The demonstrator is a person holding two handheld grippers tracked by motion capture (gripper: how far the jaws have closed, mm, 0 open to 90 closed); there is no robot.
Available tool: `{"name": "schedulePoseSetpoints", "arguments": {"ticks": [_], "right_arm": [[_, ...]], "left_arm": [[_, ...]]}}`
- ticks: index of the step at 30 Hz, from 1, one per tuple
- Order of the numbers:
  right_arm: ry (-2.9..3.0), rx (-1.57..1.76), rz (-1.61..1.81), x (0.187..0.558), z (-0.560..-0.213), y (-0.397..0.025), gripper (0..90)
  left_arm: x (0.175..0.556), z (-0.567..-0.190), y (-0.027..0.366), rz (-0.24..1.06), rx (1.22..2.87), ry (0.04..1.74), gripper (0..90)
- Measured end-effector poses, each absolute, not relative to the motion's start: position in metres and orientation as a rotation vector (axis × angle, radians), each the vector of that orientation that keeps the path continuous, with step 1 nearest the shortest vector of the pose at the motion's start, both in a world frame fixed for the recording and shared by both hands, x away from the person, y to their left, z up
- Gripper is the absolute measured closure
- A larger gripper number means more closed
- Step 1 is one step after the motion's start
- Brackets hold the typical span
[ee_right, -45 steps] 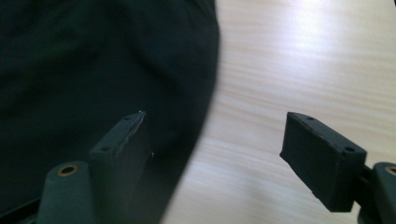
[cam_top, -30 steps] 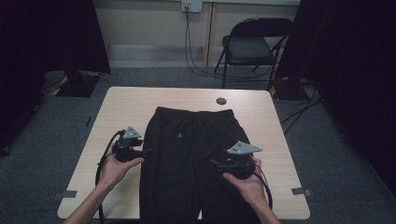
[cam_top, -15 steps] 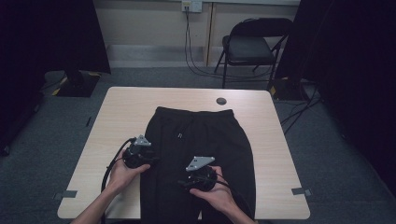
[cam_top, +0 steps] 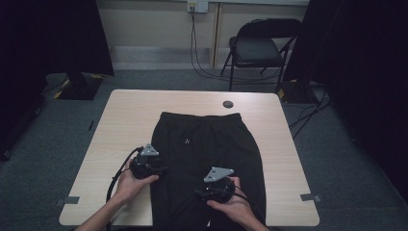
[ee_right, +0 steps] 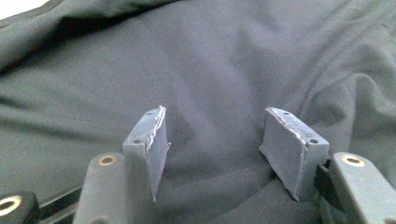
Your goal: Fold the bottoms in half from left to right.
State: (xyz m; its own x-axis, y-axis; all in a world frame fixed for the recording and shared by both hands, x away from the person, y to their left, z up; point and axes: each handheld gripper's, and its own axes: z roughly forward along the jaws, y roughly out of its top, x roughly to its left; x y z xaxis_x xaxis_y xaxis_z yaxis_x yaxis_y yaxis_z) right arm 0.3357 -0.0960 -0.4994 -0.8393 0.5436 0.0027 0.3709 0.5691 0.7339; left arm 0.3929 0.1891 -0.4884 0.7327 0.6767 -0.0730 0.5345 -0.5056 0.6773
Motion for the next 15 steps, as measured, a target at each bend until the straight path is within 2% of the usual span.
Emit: {"name": "schedulePoseSetpoints", "arguments": {"ticks": [7,13,15], "right_arm": [[2.579,0.791,1.1,0.326,-0.498,-0.135,40.5],[2.579,0.818,1.07,0.322,-0.496,-0.16,40.5],[2.577,0.83,1.055,0.322,-0.495,-0.164,40.4]], "left_arm": [[0.374,-0.486,0.165,0.187,2.267,0.844,48.1],[0.374,-0.484,0.176,0.169,2.287,0.859,49.3],[0.378,-0.484,0.186,0.126,2.272,0.873,47.8]]}}
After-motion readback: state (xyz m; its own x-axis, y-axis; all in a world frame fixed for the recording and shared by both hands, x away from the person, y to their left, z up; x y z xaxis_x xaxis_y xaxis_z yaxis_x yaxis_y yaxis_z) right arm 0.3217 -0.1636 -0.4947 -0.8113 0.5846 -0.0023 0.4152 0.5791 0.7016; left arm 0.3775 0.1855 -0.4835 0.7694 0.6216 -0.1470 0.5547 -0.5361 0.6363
